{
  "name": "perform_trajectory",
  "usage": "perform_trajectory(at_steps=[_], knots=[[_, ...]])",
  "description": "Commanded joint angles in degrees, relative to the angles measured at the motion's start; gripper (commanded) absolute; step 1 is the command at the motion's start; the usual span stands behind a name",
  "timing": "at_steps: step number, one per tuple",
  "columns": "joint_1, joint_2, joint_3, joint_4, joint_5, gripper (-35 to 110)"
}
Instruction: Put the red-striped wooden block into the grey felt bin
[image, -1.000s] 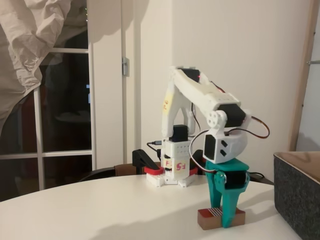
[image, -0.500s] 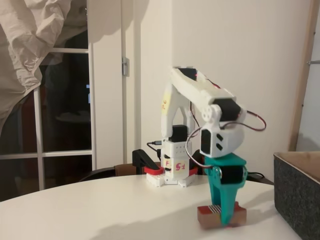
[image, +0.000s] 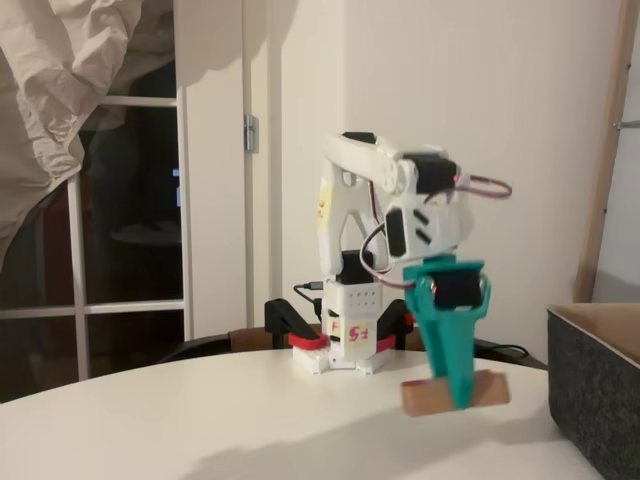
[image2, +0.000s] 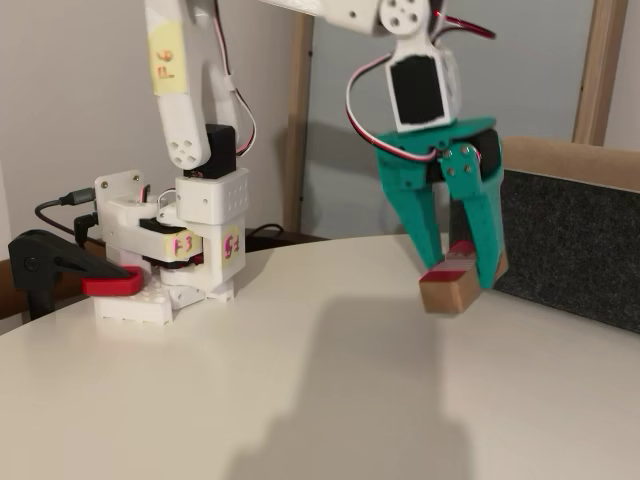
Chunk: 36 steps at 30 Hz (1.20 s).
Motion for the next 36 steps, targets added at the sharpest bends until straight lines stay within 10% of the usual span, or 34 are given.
perform_trajectory(at_steps=[1,36], knots=[[-1.76,6.42,-1.14,-3.16,-0.09,1],[-29.0,0.97,-25.66,-9.67,-11.07,4]])
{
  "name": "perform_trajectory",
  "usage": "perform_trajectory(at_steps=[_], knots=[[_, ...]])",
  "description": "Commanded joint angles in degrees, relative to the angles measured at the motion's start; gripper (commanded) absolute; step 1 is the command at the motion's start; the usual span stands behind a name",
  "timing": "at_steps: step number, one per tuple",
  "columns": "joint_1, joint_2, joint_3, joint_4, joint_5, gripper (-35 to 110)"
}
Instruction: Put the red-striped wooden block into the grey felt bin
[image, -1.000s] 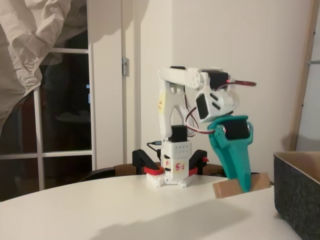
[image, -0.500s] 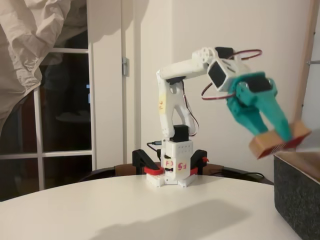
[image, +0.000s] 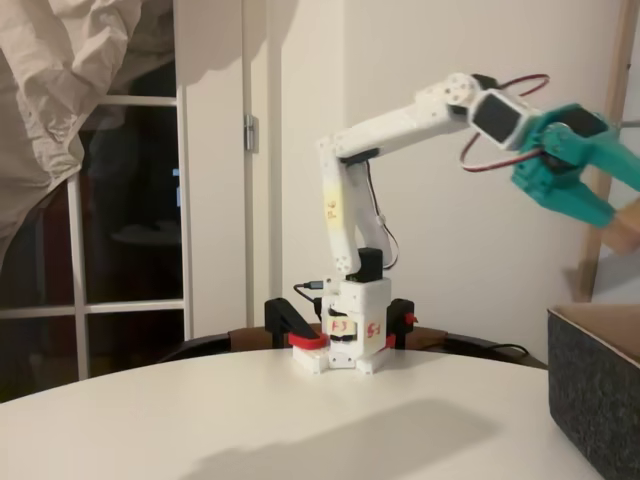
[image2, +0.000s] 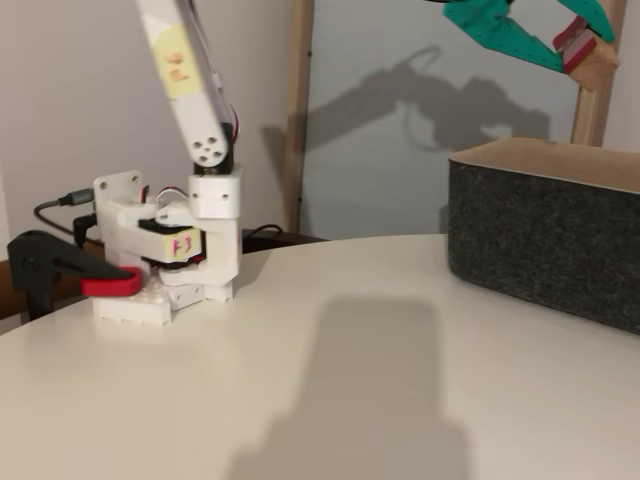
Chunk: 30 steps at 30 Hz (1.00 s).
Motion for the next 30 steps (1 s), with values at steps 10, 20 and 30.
perform_trajectory(at_steps=[10,20,30], knots=[[-8.88,-11.25,-1.93,-0.79,-11.51,5],[-9.32,-12.66,-2.2,3.25,-15.47,23],[-10.55,0.44,-2.37,6.86,-14.59,29]])
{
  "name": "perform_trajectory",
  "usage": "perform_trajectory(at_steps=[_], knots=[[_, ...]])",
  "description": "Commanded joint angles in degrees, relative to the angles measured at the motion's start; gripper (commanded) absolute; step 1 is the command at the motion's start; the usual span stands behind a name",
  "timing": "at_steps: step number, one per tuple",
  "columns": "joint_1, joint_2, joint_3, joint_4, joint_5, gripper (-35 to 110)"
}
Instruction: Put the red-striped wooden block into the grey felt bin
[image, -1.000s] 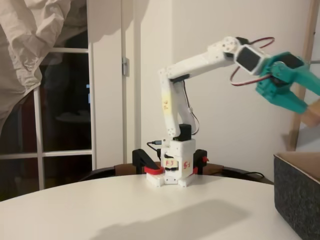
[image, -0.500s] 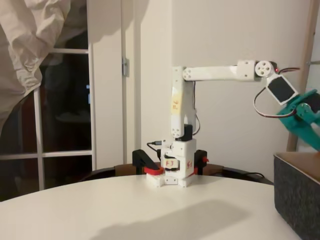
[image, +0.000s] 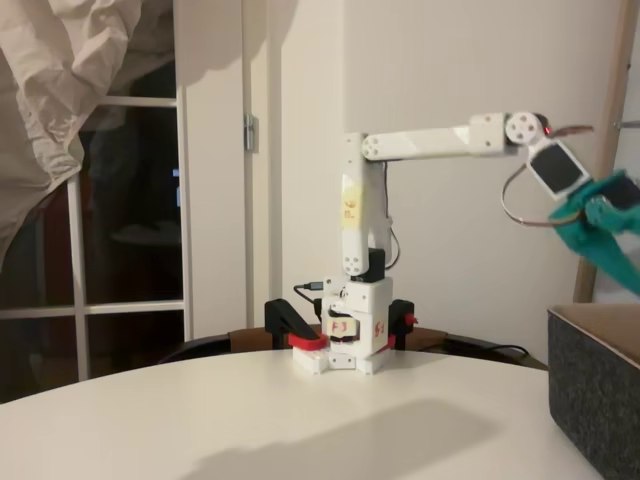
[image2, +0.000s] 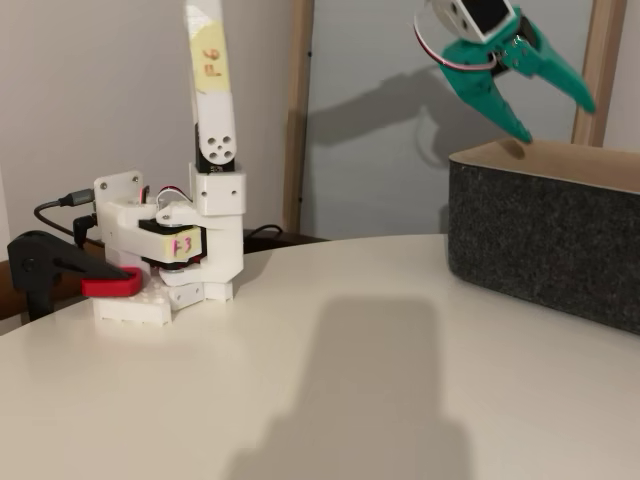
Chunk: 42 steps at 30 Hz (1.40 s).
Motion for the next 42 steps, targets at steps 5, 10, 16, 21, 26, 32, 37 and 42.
perform_trajectory(at_steps=[5,10,16,21,26,32,37,42], knots=[[-1.32,16.0,-1.32,7.29,2.37,30],[0.44,24.43,-1.23,15.29,3.96,32],[10.28,33.31,-1.05,22.94,11.87,33],[27.16,39.64,-1.14,24.17,22.59,33],[50.1,44.56,-1.14,24.08,30.67,30],[73.74,44.47,0.53,24.17,35.68,24],[85.25,44.3,10.99,24.08,36.39,24],[88.95,44.3,29.53,22.06,31.29,20]])
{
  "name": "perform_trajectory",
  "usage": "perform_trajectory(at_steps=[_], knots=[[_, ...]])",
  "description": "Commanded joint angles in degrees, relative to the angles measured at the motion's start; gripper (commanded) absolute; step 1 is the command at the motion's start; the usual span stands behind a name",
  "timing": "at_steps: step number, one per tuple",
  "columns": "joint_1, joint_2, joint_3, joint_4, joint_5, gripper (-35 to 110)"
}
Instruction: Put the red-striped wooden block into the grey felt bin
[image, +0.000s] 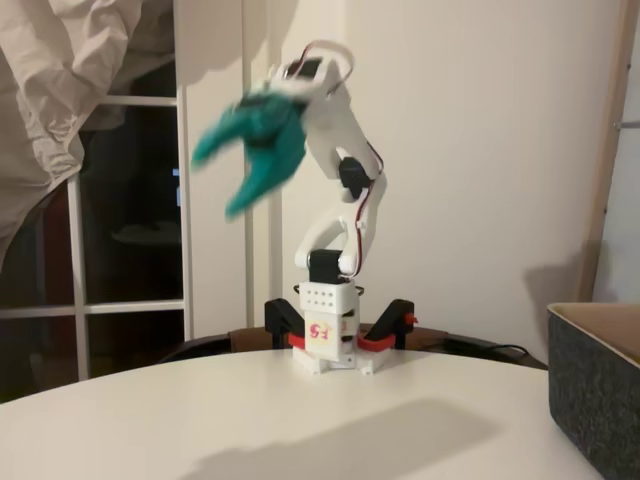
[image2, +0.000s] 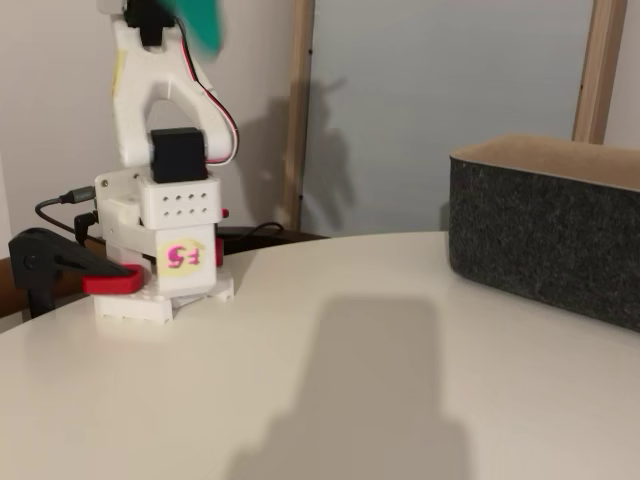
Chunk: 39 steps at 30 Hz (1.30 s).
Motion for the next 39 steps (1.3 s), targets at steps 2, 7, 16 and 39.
perform_trajectory(at_steps=[2,7,16,39], knots=[[3.43,1.93,16.88,-4.66,-0.88,15],[7.21,8.88,30.41,-10.11,0.53,5],[15.56,33.57,41.13,-10.37,4.39,1],[8.88,52.12,69.52,-18.11,-1.67,0]])
